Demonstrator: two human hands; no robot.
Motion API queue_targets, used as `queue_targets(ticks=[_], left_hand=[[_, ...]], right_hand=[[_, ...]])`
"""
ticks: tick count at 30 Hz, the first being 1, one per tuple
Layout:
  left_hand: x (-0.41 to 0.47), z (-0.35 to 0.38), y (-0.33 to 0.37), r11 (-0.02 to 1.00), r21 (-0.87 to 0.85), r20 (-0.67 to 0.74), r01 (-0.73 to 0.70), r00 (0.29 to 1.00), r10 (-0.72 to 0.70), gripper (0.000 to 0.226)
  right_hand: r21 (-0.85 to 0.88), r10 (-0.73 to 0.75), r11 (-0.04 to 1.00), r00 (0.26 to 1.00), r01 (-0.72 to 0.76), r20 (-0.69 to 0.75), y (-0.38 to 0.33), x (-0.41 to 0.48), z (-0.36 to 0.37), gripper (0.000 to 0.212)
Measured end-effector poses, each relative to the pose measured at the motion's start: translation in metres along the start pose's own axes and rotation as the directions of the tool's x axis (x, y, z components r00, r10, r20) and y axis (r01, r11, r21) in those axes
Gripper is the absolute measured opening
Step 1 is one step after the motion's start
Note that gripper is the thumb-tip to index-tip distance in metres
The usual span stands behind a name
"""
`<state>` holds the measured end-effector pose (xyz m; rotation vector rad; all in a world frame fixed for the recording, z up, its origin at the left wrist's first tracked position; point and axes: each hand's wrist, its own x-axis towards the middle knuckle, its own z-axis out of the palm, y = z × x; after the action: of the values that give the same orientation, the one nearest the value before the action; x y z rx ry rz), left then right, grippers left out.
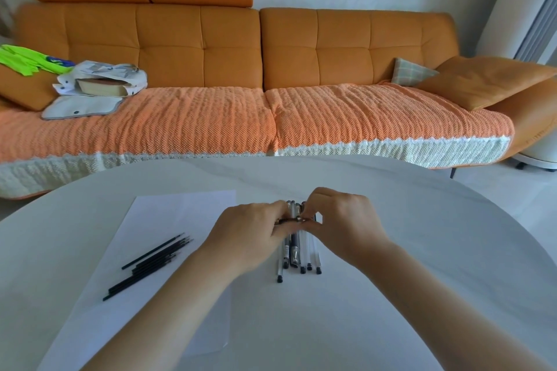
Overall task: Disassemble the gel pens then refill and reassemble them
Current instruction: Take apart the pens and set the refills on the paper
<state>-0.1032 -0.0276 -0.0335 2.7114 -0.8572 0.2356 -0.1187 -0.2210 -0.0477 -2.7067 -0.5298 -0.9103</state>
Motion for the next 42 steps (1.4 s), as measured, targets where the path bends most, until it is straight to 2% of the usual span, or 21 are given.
queue_targets(ticks=[3,8,10,12,14,16,18,21,24,26,29,33,37,42], left_hand=[[0.001,-0.001,0.000,1.000,-0.015,0.017,-0.014,1.000,0.014,0.009],[0.003,0.002,-0.002,0.997,-0.050,0.150,0.052,0.988,-0.044,0.036],[0.002,0.004,0.000,0.999,-0.028,0.142,0.041,0.989,-0.037,0.035],[0.001,0.003,-0.001,1.000,-0.005,0.084,0.009,0.996,-0.009,0.026],[0.001,0.001,-0.003,1.000,-0.024,0.035,-0.012,0.999,0.013,0.017],[0.000,-0.001,-0.002,1.000,-0.008,0.028,-0.023,0.999,0.023,0.015],[0.001,-0.001,-0.002,1.000,0.017,0.030,-0.017,0.999,0.017,0.015],[0.002,0.004,-0.002,1.000,0.013,0.044,0.012,0.999,-0.013,0.028],[0.003,0.006,0.002,0.999,-0.036,0.056,0.022,0.998,-0.020,0.031],[0.002,0.005,0.004,0.997,-0.075,0.043,0.014,0.999,-0.011,0.022],[0.002,0.003,0.004,0.997,-0.077,0.017,-0.010,1.000,0.012,0.012],[0.001,0.004,0.003,0.999,-0.048,0.030,-0.005,1.000,0.006,0.018],[0.002,0.008,0.004,0.999,-0.049,0.050,0.018,0.999,-0.015,0.031],[0.002,0.008,0.010,1.000,-0.024,0.026,0.008,1.000,-0.008,0.031]], right_hand=[[-0.026,0.015,1.000,1.000,-0.015,0.012,0.002,-0.001,-0.001,0.028],[-0.035,0.010,0.999,0.999,-0.009,0.036,0.001,0.000,-0.003,0.031],[-0.014,0.003,1.000,0.993,-0.001,0.116,0.001,0.000,-0.007,0.028],[0.021,0.008,1.000,0.971,-0.013,0.237,0.000,0.001,-0.013,0.033],[0.029,-0.028,0.999,0.944,0.020,0.328,0.002,0.002,-0.014,0.030],[0.036,-0.033,0.999,0.928,0.021,0.371,0.003,0.002,-0.013,0.027],[0.031,-0.019,0.999,0.944,0.010,0.329,0.003,0.001,-0.010,0.021],[0.008,0.016,1.000,0.977,-0.018,0.211,-0.001,0.001,-0.007,0.007],[-0.002,0.060,0.998,0.989,-0.060,0.139,-0.003,0.002,-0.007,0.019],[-0.001,0.066,0.998,0.984,-0.067,0.165,-0.004,0.003,-0.010,0.024],[0.027,0.086,0.995,0.961,-0.096,0.261,-0.005,0.005,-0.020,0.019],[0.066,0.109,0.988,0.933,-0.140,0.343,-0.003,0.003,-0.029,0.011],[0.087,0.160,0.976,0.927,-0.201,0.339,0.005,-0.003,-0.033,0.006],[0.151,0.174,0.959,0.916,-0.241,0.361,0.013,-0.006,-0.035,0.011]])
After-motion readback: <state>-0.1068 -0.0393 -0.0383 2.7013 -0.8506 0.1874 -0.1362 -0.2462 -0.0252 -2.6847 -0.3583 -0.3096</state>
